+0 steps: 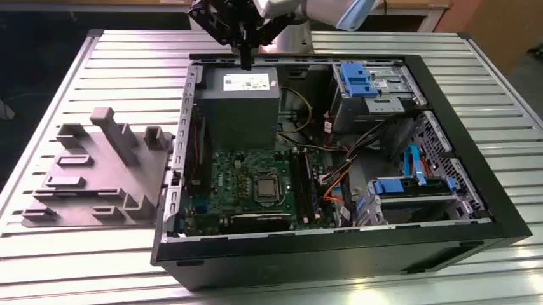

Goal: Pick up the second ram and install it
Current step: 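Reach for the second ram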

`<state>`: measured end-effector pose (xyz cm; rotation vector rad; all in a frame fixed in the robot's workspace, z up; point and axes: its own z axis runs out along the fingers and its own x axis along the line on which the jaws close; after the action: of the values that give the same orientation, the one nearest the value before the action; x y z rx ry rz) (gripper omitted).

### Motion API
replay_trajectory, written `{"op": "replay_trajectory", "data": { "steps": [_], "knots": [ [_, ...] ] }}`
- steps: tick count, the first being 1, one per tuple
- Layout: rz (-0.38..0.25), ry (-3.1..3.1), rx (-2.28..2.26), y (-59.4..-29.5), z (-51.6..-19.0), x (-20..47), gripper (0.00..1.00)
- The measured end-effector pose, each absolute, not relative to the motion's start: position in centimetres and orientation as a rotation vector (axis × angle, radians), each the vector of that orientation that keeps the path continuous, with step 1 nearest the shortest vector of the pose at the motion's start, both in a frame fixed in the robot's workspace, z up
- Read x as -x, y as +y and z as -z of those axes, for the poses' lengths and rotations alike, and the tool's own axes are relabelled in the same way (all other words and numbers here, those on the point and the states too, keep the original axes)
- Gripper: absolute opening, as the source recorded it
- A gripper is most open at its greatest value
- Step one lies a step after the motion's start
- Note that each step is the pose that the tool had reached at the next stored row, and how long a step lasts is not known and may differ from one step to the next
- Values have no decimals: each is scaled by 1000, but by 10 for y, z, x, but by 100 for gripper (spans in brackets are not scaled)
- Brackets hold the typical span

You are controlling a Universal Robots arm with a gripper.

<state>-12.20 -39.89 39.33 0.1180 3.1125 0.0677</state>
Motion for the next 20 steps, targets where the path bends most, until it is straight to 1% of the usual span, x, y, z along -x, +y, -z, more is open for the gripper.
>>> {"op": "replay_trajectory", "data": {
  "steps": [20],
  "knots": [
    [-68, 3112, -118, -399, -393, 131, 10]
  ]
}}
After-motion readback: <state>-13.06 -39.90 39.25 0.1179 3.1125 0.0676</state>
